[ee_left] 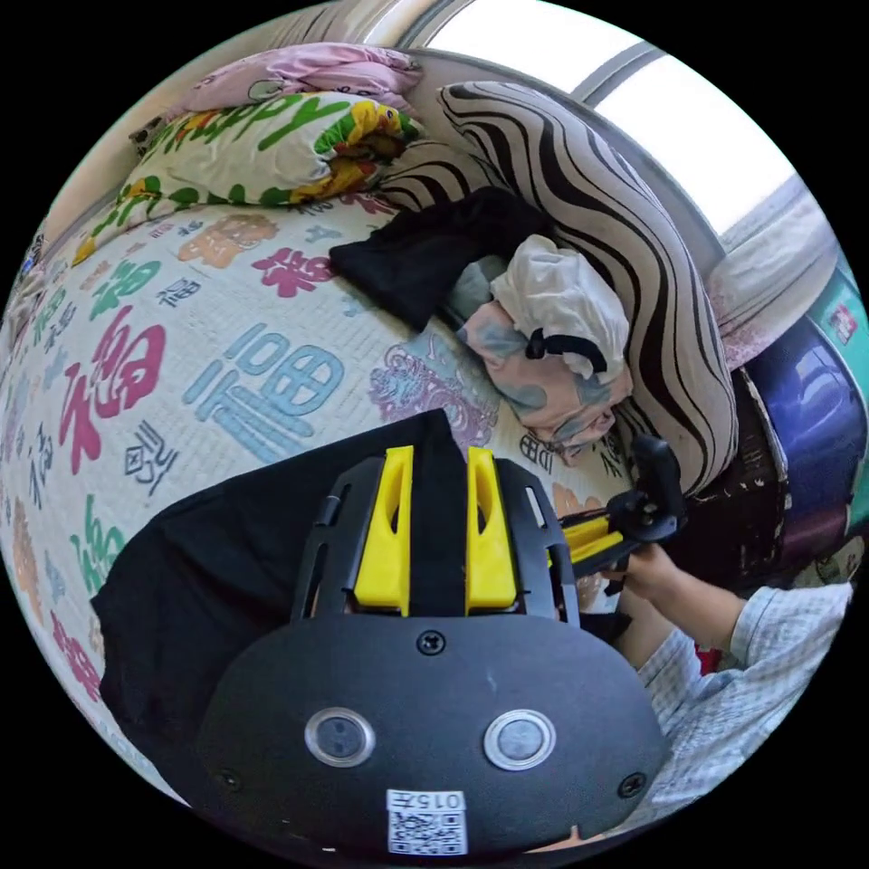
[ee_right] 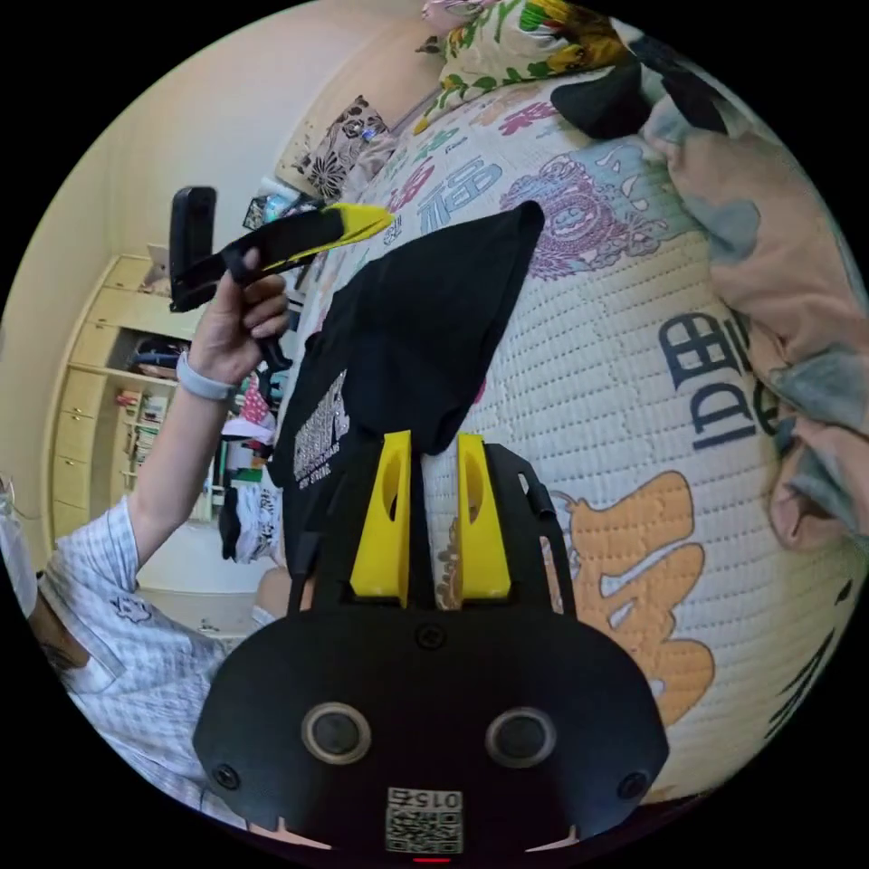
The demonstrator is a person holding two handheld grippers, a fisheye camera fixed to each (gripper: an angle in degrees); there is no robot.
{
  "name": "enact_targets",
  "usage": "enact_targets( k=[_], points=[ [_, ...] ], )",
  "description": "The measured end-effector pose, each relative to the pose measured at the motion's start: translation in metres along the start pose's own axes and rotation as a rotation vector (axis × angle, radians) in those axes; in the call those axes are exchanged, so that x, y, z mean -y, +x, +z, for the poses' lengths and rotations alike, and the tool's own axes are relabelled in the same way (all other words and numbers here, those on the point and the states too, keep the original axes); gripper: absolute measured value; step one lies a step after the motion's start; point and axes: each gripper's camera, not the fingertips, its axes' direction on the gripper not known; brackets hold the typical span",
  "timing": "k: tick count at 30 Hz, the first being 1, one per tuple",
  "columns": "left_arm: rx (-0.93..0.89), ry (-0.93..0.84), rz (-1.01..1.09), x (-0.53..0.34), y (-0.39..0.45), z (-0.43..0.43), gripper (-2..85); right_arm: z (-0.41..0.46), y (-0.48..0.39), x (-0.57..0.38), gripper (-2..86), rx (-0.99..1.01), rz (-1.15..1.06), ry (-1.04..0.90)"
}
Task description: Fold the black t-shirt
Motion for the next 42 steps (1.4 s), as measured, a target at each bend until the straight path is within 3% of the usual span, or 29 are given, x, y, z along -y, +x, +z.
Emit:
enact_targets(
  k=[4,9,12,15,18,20,23,27,30,33,35,38,42],
  points=[
    [0.145,-0.145,-0.104,0.027,0.003,0.065,6.6,0.007,0.015,0.008,3.0,0.124,0.005,0.043],
    [0.102,0.024,-0.186,0.027,-0.006,0.041,0.3,0.000,0.016,0.023,-0.1,-0.028,-0.095,0.095],
    [0.043,0.250,-0.253,0.023,-0.013,0.005,0.2,-0.011,0.021,0.035,-0.3,-0.114,-0.108,0.157],
    [0.031,0.256,-0.264,0.018,-0.022,-0.004,1.5,0.007,0.020,0.050,-0.4,-0.197,-0.129,0.094],
    [0.017,0.238,-0.216,0.008,-0.026,-0.015,11.3,0.041,0.019,0.058,-0.3,-0.306,-0.125,-0.003],
    [-0.153,0.257,-0.149,0.000,-0.027,-0.040,17.4,0.053,0.023,0.058,0.2,-0.322,-0.096,-0.008],
    [-0.149,0.403,-0.107,-0.025,-0.020,-0.103,17.1,0.065,0.027,0.051,0.2,-0.328,-0.030,0.029],
    [-0.243,0.398,-0.038,-0.079,-0.010,-0.175,12.8,0.083,0.012,0.030,0.6,-0.334,-0.017,0.077],
    [-0.163,0.458,-0.001,-0.180,0.002,-0.243,8.2,0.112,-0.017,0.012,1.1,-0.354,-0.084,0.054],
    [0.010,0.465,-0.115,-0.314,0.001,-0.310,6.7,0.161,-0.058,-0.003,1.8,-0.357,-0.187,-0.012],
    [0.243,0.454,-0.320,-0.438,-0.003,-0.367,7.0,0.198,-0.087,-0.009,2.1,-0.344,-0.250,-0.061],
    [0.439,0.460,-0.672,-0.594,-0.007,-0.435,8.3,0.272,-0.143,-0.013,2.7,-0.280,-0.386,-0.151],
    [0.525,0.533,-1.013,-0.746,-0.004,-0.502,10.1,0.386,-0.226,-0.009,3.9,-0.180,-0.545,-0.300]
  ],
)
